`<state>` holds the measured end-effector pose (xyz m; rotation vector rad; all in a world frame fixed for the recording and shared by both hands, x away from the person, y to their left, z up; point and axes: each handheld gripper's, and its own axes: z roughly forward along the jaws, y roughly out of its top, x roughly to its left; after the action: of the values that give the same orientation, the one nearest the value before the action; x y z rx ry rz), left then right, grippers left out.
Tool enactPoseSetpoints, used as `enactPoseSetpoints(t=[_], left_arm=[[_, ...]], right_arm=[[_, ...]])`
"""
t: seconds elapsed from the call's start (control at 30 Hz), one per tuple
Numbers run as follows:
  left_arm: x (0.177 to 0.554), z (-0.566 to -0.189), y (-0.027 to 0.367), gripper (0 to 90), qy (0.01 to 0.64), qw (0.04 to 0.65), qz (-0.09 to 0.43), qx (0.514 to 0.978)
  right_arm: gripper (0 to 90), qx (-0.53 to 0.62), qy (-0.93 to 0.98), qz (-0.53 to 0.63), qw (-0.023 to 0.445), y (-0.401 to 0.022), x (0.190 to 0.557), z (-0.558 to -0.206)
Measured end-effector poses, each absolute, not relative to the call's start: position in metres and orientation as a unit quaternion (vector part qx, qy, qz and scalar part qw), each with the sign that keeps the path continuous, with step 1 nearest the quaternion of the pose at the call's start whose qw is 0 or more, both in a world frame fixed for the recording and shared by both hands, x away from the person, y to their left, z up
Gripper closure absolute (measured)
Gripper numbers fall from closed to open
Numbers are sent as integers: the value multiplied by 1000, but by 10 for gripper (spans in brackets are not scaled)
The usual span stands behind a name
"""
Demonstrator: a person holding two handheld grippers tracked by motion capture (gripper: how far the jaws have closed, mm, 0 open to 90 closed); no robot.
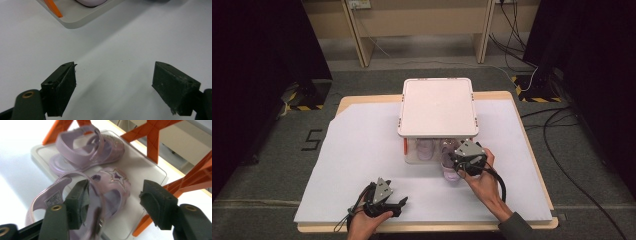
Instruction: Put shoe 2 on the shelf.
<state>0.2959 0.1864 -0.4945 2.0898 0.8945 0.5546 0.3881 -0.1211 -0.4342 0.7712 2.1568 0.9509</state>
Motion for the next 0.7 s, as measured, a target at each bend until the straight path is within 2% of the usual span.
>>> enactPoseSetpoints(t=[0.1, 0.2, 0.43, 0.7], left_arm=[[296, -495, 187, 188, 352, 391, 218, 822], [296, -494, 186, 188, 352, 391, 218, 822], [295, -494, 186, 188, 352, 391, 217, 822], [296, -495, 186, 188, 351, 389, 216, 824]], right_arm=[[369, 290, 823, 375, 314, -128, 379, -429], [334, 284, 827, 394, 283, -136, 366, -428], [233, 278, 840, 402, 234, -146, 342, -444], [261, 284, 853, 369, 236, -145, 343, -473]])
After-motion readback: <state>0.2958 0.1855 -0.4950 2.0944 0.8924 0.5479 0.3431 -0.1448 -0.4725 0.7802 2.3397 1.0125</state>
